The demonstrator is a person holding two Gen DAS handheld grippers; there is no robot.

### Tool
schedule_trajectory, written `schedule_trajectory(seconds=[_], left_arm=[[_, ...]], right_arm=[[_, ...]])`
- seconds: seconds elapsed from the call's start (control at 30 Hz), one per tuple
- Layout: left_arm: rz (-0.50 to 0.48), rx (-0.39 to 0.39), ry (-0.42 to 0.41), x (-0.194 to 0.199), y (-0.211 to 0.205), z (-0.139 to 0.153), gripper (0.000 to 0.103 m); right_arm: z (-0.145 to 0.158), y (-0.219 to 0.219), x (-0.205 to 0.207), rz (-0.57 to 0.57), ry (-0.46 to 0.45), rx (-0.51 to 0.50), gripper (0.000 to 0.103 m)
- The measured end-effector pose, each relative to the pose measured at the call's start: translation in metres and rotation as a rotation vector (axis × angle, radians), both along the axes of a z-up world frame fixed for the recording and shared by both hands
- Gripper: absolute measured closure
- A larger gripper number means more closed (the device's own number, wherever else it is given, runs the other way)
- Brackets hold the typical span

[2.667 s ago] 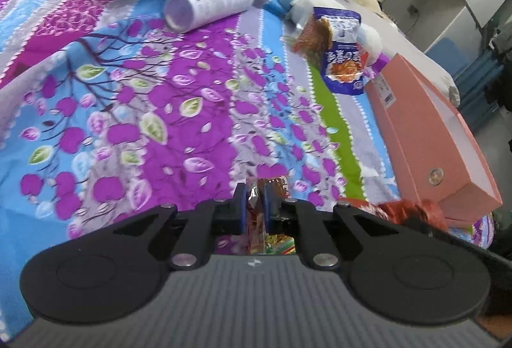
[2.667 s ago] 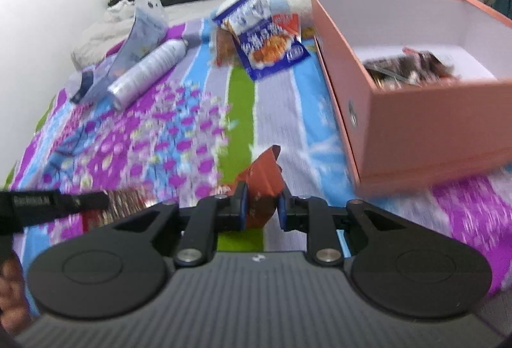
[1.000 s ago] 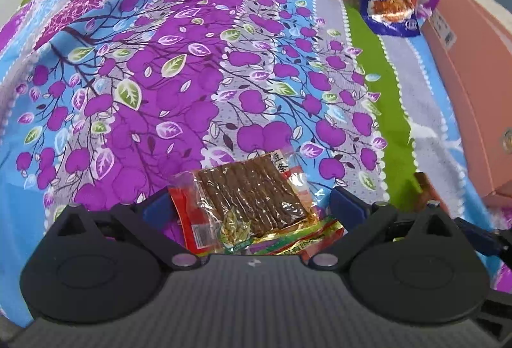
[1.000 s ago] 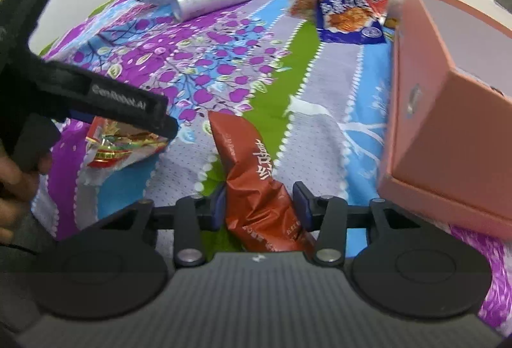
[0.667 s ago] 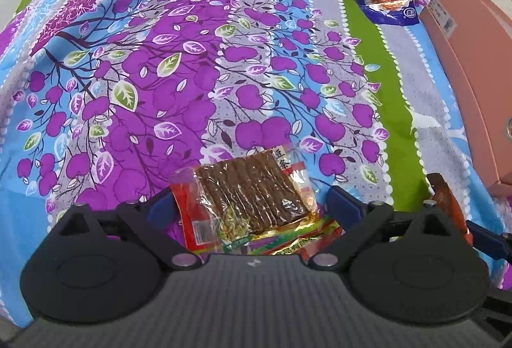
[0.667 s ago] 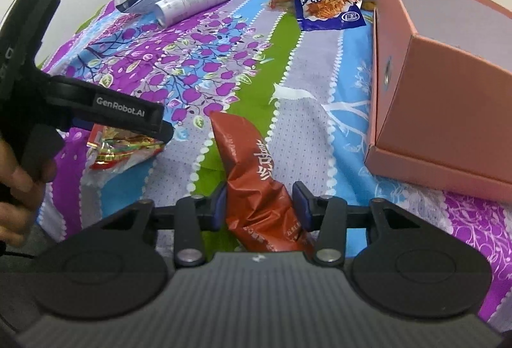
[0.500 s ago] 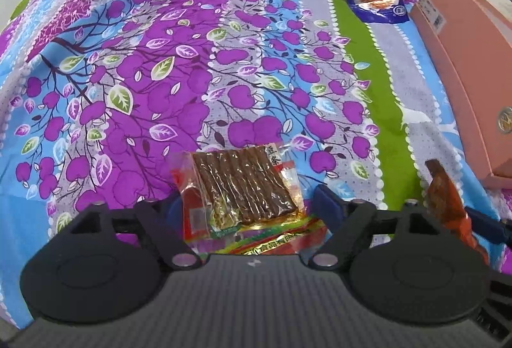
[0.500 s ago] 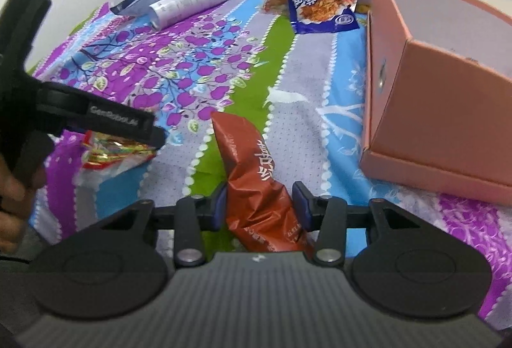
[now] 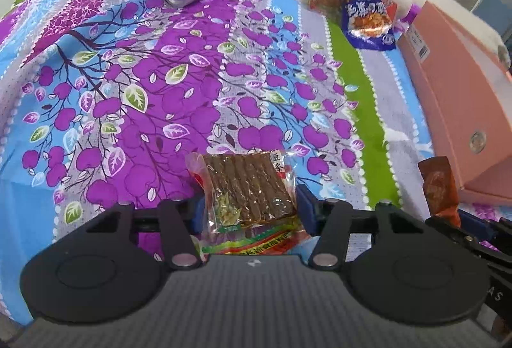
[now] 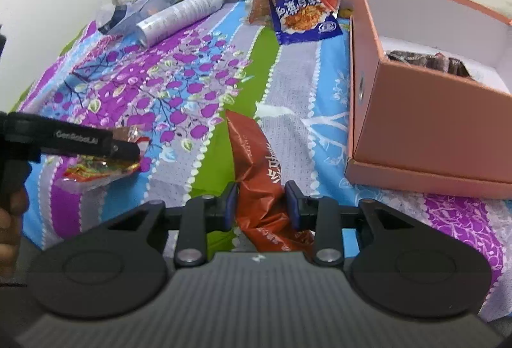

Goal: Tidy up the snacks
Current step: 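Lift brown-strip packet with left tool while right tool lifts red foil packet, then carry both packets over the pink box with both tools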

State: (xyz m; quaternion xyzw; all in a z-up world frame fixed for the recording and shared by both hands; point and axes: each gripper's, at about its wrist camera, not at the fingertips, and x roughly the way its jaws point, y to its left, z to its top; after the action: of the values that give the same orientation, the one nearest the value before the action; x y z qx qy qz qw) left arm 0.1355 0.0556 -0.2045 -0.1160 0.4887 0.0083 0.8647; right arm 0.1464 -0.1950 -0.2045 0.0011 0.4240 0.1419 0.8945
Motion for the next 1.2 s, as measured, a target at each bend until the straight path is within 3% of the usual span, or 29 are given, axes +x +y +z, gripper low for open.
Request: schedule_trajectory(seconds=[0.47,0.87,1.2], left_arm=[[-0.045,-0.082,-0.122,-0.014,-0.017,0.068,0.043],[-0.210,-0.121,-0.266,-0.022,-0.076,0.148,0.043],[-0.369,-0.170,-0.302,-0.024,-0.140,0.173,0.043]], right_arm=[[0.056,-0.009,-0.006,-0.055,-0.089,0.050,0.068],[0.116,-0.045,-0.027,-0.185,-0.205,0.096,0.068],[0.139,-0.089,-0.054,-0.321,-0.249,0.089,0.068]])
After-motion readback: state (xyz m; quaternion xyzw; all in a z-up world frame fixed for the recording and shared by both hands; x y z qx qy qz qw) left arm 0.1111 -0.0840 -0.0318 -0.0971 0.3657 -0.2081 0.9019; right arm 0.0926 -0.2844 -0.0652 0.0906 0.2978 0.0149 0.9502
